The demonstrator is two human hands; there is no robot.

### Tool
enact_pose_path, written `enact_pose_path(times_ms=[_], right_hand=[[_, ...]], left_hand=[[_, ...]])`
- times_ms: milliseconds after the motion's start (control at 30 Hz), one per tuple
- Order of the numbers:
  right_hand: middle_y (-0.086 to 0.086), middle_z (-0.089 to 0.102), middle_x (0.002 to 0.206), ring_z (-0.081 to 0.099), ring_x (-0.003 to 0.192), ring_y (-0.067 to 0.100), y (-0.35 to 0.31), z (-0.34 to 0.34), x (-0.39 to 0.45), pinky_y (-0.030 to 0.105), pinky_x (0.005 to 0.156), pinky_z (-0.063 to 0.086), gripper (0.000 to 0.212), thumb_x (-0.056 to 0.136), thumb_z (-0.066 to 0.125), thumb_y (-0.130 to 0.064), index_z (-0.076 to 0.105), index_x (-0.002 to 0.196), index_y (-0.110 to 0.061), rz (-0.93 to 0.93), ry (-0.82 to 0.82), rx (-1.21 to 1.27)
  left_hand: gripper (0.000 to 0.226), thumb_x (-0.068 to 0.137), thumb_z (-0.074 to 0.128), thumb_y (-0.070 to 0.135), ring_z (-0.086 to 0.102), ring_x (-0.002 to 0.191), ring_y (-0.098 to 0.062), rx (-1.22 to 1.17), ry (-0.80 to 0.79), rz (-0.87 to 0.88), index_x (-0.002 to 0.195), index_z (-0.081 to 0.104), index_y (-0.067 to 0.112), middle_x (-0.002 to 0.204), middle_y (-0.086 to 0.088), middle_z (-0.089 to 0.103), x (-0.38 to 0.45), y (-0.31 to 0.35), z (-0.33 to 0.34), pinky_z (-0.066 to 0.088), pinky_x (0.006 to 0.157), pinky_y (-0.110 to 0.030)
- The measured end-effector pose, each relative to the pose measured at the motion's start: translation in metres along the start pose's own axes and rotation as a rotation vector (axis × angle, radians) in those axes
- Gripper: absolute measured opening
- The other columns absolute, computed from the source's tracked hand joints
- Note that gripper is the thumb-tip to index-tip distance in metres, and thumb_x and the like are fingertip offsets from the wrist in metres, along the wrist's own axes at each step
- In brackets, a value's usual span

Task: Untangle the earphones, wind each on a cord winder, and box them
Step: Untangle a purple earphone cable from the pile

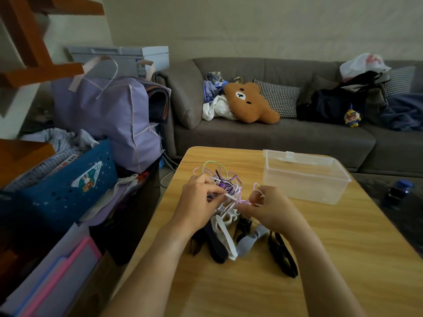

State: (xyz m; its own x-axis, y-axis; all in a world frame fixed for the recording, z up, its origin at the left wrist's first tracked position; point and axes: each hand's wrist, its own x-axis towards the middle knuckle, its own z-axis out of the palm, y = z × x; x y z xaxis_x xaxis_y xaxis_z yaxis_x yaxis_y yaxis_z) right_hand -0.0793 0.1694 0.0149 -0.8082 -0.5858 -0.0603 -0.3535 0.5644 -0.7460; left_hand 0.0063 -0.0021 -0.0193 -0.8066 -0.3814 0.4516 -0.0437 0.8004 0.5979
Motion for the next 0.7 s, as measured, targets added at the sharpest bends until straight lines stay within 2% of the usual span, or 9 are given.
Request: enact_pose_path(times_ms=[67, 100, 200, 267, 333, 400, 533, 633, 700], right_hand=[[-0.001, 0.061, 0.072, 0.055, 0.068, 0.016, -0.003, -0.001, 0.000, 0.032, 0.065, 0.044, 0.031, 0.084, 0.079, -0.026, 0.052, 0.072, -0.020, -0.094, 0.070, 0.029], [0.003, 0.060, 0.071, 0.053, 0.065, 0.017, -0.005, -0.001, 0.000, 0.032, 0.064, 0.043, 0.033, 0.085, 0.078, -0.024, 0.049, 0.070, -0.021, -0.136, 0.146, 0.087], [0.022, 0.060, 0.074, 0.051, 0.060, 0.020, -0.015, -0.001, -0.004, 0.026, 0.054, 0.044, 0.039, 0.088, 0.075, -0.015, 0.041, 0.070, -0.018, -0.177, 0.311, 0.481], [0.021, 0.057, 0.075, 0.049, 0.062, 0.020, -0.020, -0.001, -0.007, 0.023, 0.051, 0.043, 0.040, 0.089, 0.074, -0.013, 0.039, 0.070, -0.018, -0.182, 0.375, 0.627], [0.020, 0.057, 0.075, 0.047, 0.060, 0.020, -0.024, -0.002, -0.009, 0.023, 0.051, 0.043, 0.041, 0.090, 0.073, -0.011, 0.038, 0.068, -0.017, -0.200, 0.418, 0.707], [0.020, 0.056, 0.074, 0.046, 0.057, 0.019, -0.027, -0.002, -0.011, 0.023, 0.051, 0.043, 0.040, 0.090, 0.073, -0.010, 0.039, 0.069, -0.014, -0.224, 0.442, 0.758], [0.017, 0.052, 0.073, 0.043, 0.060, 0.019, -0.030, -0.001, -0.011, 0.020, 0.053, 0.041, 0.039, 0.089, 0.073, -0.008, 0.042, 0.071, 0.008, -0.271, 0.455, 0.859], [0.017, 0.053, 0.071, 0.044, 0.051, 0.010, -0.035, -0.004, -0.014, 0.020, 0.051, 0.039, 0.039, 0.091, 0.070, -0.003, 0.044, 0.062, -0.012, -0.281, 0.421, 1.010], [0.005, 0.056, 0.061, 0.044, 0.046, 0.006, -0.040, -0.006, -0.016, 0.019, 0.048, 0.038, 0.027, 0.092, 0.068, -0.003, 0.049, 0.075, 0.006, -0.277, 0.391, 1.026]], left_hand=[[0.015, 0.085, 0.075, 0.033, 0.049, 0.101, -0.013, 0.008, -0.037, 0.001, 0.093, 0.076, 0.021, 0.092, 0.011, 0.053, -0.003, 0.001, 0.001, 0.045, 0.093, -0.043], [0.022, 0.084, 0.073, 0.042, 0.048, 0.101, -0.012, -0.006, -0.050, -0.003, 0.089, 0.074, 0.021, 0.092, 0.011, 0.054, -0.005, 0.002, 0.002, 0.044, 0.093, -0.043], [0.048, 0.081, 0.055, 0.066, 0.049, 0.101, -0.009, -0.103, -0.019, -0.024, 0.086, 0.071, 0.021, 0.092, 0.014, 0.055, -0.003, 0.006, 0.002, 0.045, 0.092, -0.042], [0.040, 0.086, 0.057, 0.061, 0.049, 0.101, -0.007, -0.072, -0.022, -0.011, 0.089, 0.071, 0.025, 0.093, 0.018, 0.055, 0.000, 0.006, 0.002, 0.045, 0.092, -0.044], [0.016, 0.090, 0.064, 0.046, 0.050, 0.101, -0.007, -0.004, -0.017, 0.002, 0.089, 0.068, 0.031, 0.095, 0.019, 0.057, 0.002, 0.005, 0.004, 0.046, 0.093, -0.047], [0.004, 0.090, 0.066, 0.036, 0.052, 0.097, -0.008, 0.020, 0.032, -0.001, 0.087, 0.065, 0.034, 0.092, 0.018, 0.060, 0.002, 0.002, 0.006, 0.047, 0.093, -0.049], [0.011, 0.085, 0.059, 0.040, 0.057, 0.091, -0.010, 0.008, 0.170, -0.032, 0.096, 0.061, 0.042, 0.088, 0.022, 0.053, 0.005, 0.001, 0.002, 0.052, 0.084, -0.049], [0.019, 0.084, 0.055, 0.046, 0.061, 0.090, -0.010, -0.019, 0.239, -0.029, 0.102, 0.059, 0.046, 0.093, 0.023, 0.056, 0.010, -0.001, -0.001, 0.054, 0.084, -0.048], [0.017, 0.084, 0.057, 0.048, 0.063, 0.091, -0.011, -0.079, 0.303, -0.056, 0.100, 0.062, 0.046, 0.095, 0.022, 0.056, 0.013, -0.002, -0.005, 0.055, 0.084, -0.046]])
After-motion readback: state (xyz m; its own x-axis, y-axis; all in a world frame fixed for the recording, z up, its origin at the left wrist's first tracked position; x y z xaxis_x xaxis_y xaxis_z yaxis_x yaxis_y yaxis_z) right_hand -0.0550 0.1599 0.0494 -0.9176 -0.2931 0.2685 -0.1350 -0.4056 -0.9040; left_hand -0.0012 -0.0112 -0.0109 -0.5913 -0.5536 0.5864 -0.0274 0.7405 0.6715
